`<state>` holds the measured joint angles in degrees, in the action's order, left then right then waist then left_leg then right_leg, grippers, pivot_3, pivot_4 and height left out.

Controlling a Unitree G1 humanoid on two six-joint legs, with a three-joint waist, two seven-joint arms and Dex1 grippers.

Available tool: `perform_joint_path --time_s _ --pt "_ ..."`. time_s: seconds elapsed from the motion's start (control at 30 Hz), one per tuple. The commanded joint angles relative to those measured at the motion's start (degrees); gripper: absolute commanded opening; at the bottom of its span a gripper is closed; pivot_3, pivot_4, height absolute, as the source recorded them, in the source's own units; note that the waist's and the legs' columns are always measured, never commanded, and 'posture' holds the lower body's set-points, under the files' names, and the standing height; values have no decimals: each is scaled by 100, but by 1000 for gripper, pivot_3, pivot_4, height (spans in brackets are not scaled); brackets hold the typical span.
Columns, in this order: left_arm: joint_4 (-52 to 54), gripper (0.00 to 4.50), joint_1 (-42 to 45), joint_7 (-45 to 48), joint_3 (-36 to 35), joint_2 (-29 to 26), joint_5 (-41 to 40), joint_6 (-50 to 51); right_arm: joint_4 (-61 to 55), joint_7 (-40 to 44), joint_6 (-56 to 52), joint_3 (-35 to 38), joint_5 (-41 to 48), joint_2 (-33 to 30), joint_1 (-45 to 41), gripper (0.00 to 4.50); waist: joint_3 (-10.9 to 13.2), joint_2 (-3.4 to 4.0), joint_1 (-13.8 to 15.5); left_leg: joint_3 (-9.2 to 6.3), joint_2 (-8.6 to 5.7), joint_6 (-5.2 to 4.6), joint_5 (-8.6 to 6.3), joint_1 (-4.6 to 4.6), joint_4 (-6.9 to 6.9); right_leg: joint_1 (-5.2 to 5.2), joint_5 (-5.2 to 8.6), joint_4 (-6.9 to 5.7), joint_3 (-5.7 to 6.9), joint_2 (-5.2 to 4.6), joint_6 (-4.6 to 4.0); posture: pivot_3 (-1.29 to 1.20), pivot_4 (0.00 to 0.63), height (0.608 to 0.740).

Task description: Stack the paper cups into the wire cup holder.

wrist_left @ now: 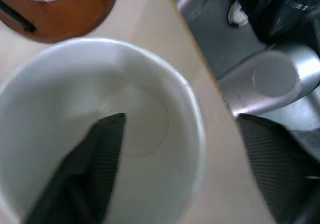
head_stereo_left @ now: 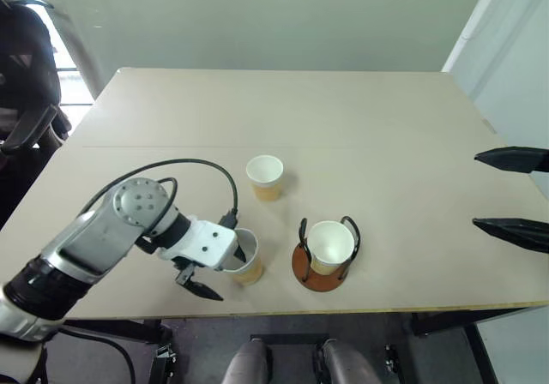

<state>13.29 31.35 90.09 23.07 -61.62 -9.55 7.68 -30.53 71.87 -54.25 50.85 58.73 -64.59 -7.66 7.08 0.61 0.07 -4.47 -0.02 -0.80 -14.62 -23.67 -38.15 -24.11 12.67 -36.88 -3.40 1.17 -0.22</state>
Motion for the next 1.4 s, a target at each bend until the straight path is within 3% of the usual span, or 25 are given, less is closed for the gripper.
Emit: perform_joint_path --time_s 0.03,0.23,0.27,0.5,0.63,0.83,1.03,1.1,1.27,1.4 --pt "42 2201 103 199 -108 35 29 -100 -107 -22 60 348 144 -168 60 4500 0 -1 1 0 0 0 0 0 0 0 0 1 0 0 1 0 150 740" --pt "137 124 95 232 -129 56 -86 5 -156 -60 111 398 205 -190 194 4500 -1 0 1 0 -1 -4 -1 -4 -2 1 -6 2 0 0 22 0 150 740" --pt "171 54 92 237 -132 40 -134 53 -148 -65 108 412 222 -190 200 4500 -1 0 0 0 -1 -4 -1 -3 -2 1 -6 2 0 0 23 0 150 740" --pt "217 54 376 241 -177 -234 -800 338 -146 -32 105 569 316 -188 323 4500 -1 0 1 0 -1 -5 -1 -4 -4 1 -7 0 0 0 28 0 150 740" --pt "-177 54 1263 241 -129 -420 -1598 482 -278 212 89 747 161 -188 703 4500 -2 0 39 -1 -1 -7 0 -6 -6 2 -7 -1 0 0 27 0 150 740" --pt "-1219 54 2788 241 624 -499 -2116 -178 -353 419 137 998 325 -384 762 4500 -7 11 58 0 -10 -11 0 -10 -11 0 -5 -1 -1 -9 23 0 150 740" --pt "-2518 54 4725 241 1866 399 -2624 -1258 -615 440 -22 1218 544 -479 873 4500 -3 0 123 -3 -16 -22 7 -39 -18 -10 -7 9 1 -14 34 0 150 740" --pt "-2978 54 5245 241 2299 911 -2995 -1427 -673 402 17 1232 483 -460 917 4500 -3 0 130 6 -25 -38 -4 -39 -21 -8 -28 13 1 -25 79 0 150 740" --pt "-3748 54 5990 241 3018 1719 -3356 -1921 -865 168 -3 1306 535 -423 949 4500 1 0 129 15 -29 -63 -27 -47 -40 -1 -35 22 -2 -37 130 0 150 740" --pt "-3812 54 6254 241 3421 1988 -3607 -2203 -943 73 -57 1423 622 -450 963 4500 3 0 125 25 -26 -72 -40 -52 -43 0 -31 36 -1 -34 145 0 150 740"
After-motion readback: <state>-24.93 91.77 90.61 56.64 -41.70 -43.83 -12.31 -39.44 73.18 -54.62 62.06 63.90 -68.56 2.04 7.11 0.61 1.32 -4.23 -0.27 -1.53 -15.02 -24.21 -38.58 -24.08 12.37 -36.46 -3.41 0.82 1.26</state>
